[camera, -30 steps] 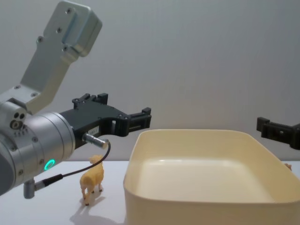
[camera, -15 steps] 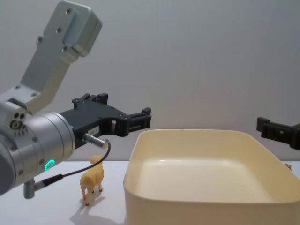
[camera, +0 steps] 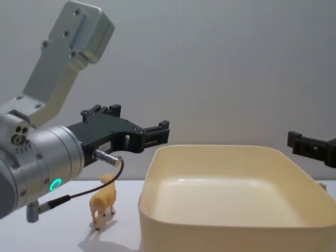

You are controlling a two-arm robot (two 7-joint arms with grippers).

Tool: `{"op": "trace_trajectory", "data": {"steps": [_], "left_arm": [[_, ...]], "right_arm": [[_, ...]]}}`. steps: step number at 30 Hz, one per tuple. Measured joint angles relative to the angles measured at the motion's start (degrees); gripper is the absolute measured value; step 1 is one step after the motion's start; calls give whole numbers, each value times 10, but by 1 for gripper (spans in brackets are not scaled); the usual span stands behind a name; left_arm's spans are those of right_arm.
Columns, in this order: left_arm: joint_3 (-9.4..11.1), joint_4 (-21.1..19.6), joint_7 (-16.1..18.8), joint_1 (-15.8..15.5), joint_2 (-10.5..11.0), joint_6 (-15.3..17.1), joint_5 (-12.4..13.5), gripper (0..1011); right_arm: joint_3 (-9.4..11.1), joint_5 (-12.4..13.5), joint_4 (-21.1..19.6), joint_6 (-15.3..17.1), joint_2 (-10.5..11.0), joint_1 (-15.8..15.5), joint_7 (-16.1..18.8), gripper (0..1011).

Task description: Pick up the toy alternately with two hands and place it into the central storage box.

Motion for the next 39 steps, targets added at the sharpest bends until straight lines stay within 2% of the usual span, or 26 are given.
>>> {"op": "trace_trajectory", "data": {"steps": [28,39], "left_arm": [[0,0,0,0,0,0,0,1001],[0,0,0,0,0,0,0,1001]], "right_arm": [[3,0,0,0,2,-3,-6,1001],[16,0,-11,11,11,-21,-61,1001]]}}
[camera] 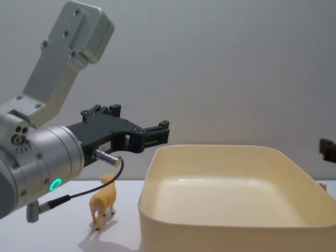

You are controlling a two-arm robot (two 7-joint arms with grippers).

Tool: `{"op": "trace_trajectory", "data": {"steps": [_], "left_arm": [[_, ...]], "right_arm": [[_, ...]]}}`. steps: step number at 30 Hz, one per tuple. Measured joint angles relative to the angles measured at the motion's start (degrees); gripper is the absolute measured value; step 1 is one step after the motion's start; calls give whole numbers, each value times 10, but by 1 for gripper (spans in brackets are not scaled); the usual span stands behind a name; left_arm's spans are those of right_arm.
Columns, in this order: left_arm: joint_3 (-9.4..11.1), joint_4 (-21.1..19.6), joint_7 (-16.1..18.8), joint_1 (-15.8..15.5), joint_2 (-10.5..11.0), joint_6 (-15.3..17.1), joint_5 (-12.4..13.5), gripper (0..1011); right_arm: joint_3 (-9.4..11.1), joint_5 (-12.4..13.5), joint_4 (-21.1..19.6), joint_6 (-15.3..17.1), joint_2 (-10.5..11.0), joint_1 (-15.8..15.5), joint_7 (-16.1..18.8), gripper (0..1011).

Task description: Pick up the toy alternately with two hands and place it into the central storage box.

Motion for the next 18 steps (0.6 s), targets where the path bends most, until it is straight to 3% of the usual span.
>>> {"op": "trace_trajectory", "data": {"steps": [10,18], "left_arm": [[0,0,0,0,0,0,0,1001],[0,0,0,0,0,0,0,1001]], "right_arm": [[14,4,-8,38,7,-17,-58,1001],[23,3,20,72,4,-4,-84,1001]]}}
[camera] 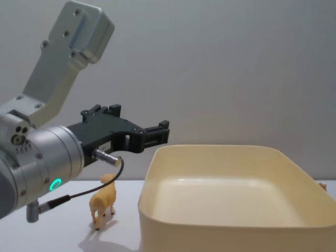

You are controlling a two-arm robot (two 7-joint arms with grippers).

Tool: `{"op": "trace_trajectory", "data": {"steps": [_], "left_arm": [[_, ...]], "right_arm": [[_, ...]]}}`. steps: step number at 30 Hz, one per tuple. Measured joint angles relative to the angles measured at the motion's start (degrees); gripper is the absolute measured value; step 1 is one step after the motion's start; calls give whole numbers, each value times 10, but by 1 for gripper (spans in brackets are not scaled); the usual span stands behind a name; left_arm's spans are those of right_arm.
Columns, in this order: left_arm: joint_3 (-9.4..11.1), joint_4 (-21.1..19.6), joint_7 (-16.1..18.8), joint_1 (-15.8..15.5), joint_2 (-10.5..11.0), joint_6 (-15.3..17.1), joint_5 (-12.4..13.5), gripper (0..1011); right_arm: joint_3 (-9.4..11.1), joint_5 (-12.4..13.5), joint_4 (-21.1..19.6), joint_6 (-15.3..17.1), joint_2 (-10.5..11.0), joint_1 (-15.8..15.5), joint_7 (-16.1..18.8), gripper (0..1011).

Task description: Pick up the toy alternately with two hands and place it into the central storage box.

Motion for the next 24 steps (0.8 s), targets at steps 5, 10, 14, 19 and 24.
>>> {"op": "trace_trajectory", "data": {"steps": [5,10,14,19,24], "left_arm": [[0,0,0,0,0,0,0,1001],[0,0,0,0,0,0,0,1001],[0,0,0,0,0,0,0,1001],[0,0,0,0,0,0,0,1000],[0,0,0,0,0,0,0,1001]], "right_arm": [[3,-7,30,14,-7,21,-5,1001],[3,-18,69,27,-15,49,-5,1001],[2,-28,101,32,-23,70,3,1001],[-3,-45,145,35,-34,100,19,1001],[-9,-62,191,33,-47,130,35,1001]]}}
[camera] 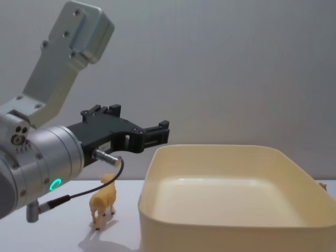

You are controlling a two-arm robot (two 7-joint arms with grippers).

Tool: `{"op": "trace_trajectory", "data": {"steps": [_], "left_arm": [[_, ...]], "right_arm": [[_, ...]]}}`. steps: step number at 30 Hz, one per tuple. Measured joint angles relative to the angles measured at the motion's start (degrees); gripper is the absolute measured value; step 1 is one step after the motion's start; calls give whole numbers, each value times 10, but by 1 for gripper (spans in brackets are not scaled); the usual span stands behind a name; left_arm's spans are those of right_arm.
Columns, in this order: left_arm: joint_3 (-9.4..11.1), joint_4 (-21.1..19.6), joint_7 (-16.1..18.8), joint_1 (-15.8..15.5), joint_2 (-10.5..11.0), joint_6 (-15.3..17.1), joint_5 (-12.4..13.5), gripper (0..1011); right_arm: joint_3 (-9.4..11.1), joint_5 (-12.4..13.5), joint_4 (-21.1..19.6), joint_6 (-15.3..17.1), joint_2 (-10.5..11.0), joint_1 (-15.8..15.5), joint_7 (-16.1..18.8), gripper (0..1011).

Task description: Pick up the toy alternately with two hands and place it into the central storage box.

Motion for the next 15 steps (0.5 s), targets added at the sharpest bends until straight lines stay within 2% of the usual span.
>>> {"op": "trace_trajectory", "data": {"steps": [10,15], "left_arm": [[0,0,0,0,0,0,0,1001],[0,0,0,0,0,0,0,1001]], "right_arm": [[-11,-25,72,-15,-21,46,24,998],[-14,-32,92,-20,-27,58,30,906]]}}
